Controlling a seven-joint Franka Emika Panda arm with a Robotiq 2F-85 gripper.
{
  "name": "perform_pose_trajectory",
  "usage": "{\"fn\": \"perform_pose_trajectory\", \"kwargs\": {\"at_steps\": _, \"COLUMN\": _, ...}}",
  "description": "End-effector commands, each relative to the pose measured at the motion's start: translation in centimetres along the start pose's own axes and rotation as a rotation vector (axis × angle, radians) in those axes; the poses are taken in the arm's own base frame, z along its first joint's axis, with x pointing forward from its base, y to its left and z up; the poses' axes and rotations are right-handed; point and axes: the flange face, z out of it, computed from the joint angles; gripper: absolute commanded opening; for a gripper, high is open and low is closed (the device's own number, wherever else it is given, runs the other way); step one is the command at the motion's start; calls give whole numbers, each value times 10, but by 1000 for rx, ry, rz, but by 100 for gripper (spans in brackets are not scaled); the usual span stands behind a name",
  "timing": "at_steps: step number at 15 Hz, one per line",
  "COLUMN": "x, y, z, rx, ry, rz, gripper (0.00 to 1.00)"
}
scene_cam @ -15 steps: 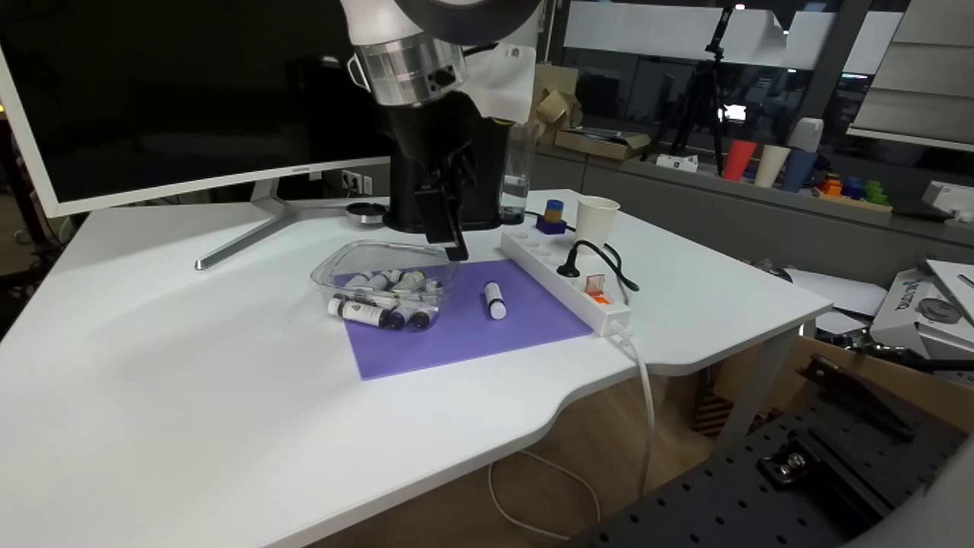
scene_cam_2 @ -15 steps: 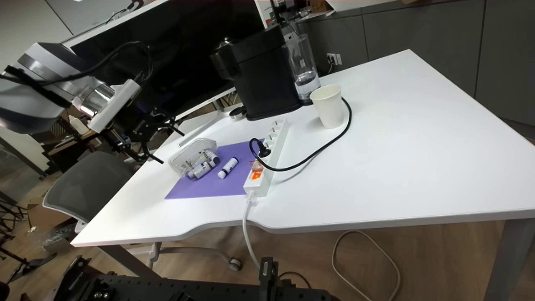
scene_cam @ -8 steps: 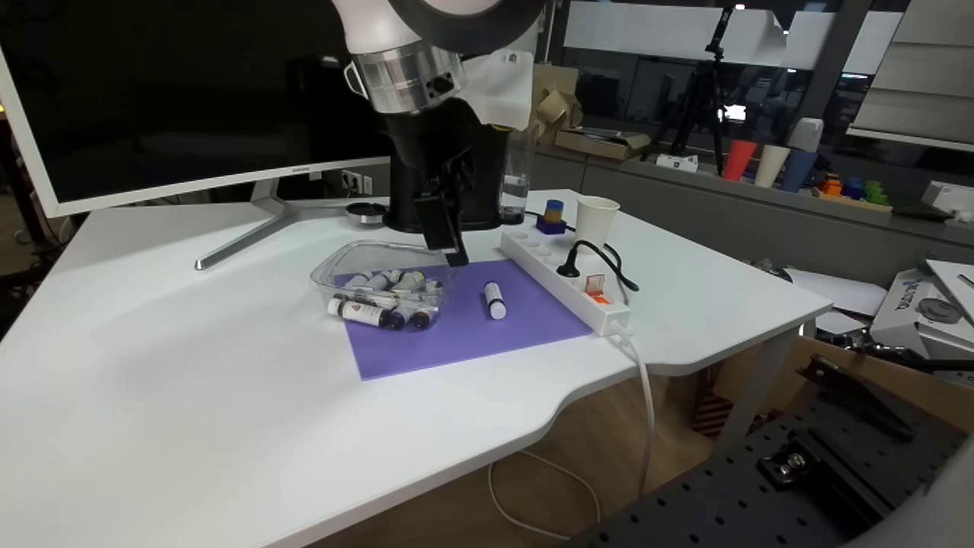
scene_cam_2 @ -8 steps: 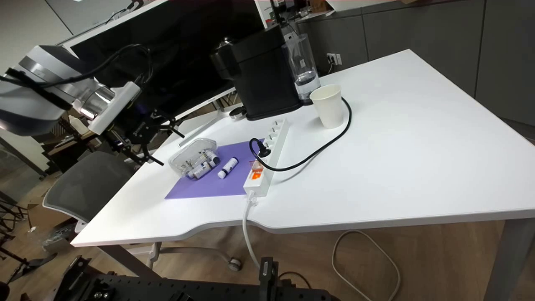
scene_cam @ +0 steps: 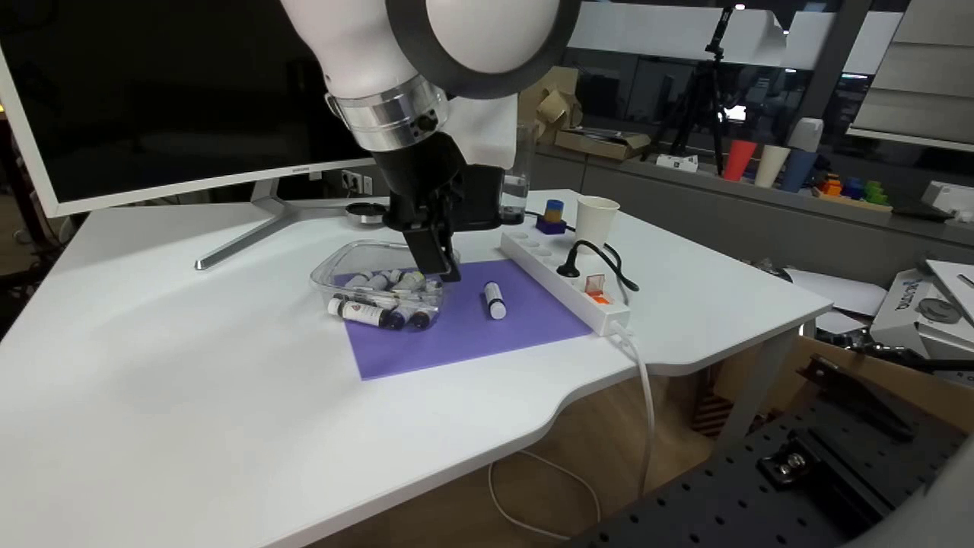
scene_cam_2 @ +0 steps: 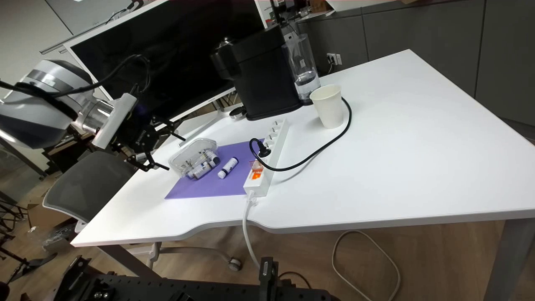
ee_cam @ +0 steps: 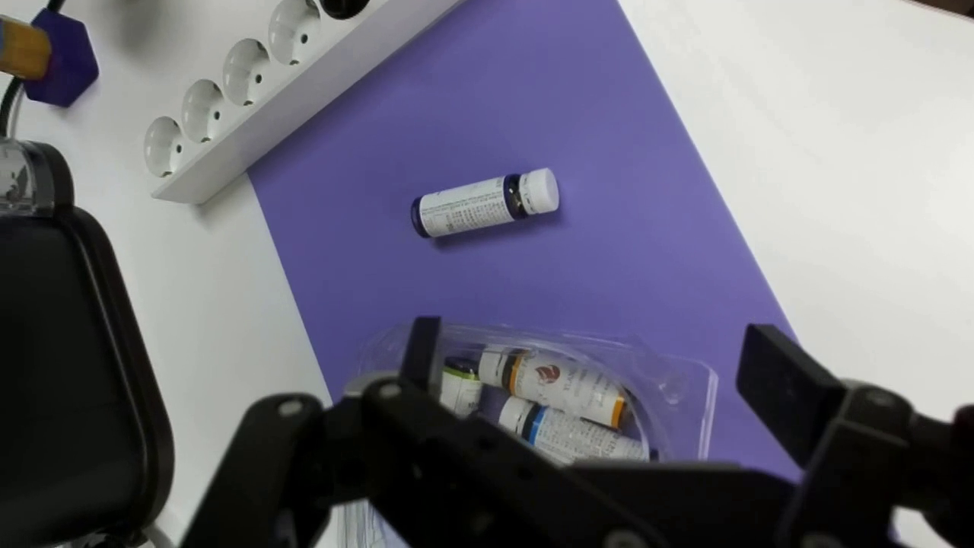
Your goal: Open the lid of the container
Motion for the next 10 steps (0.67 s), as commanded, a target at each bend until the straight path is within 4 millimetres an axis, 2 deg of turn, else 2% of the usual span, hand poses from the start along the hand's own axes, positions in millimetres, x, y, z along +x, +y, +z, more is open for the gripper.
{"fn": "perform_pose_trajectory", "kwargs": {"at_steps": 1, "x": 10, "y": 0, "z": 12, "rx": -47, "ry": 1, "rz": 53, "gripper": 100}}
{"fn": "perform_pose_trajectory", "kwargs": {"at_steps": 5, "x": 16, "y": -5, "z": 24, "rx": -46, "ry": -5, "rz": 74, "gripper": 100}}
{"fn": "perform_pose_trajectory", "kwargs": {"at_steps": 10, "x": 21, "y": -9, "z": 30, "rx": -29, "ry": -9, "rz": 85, "gripper": 100}}
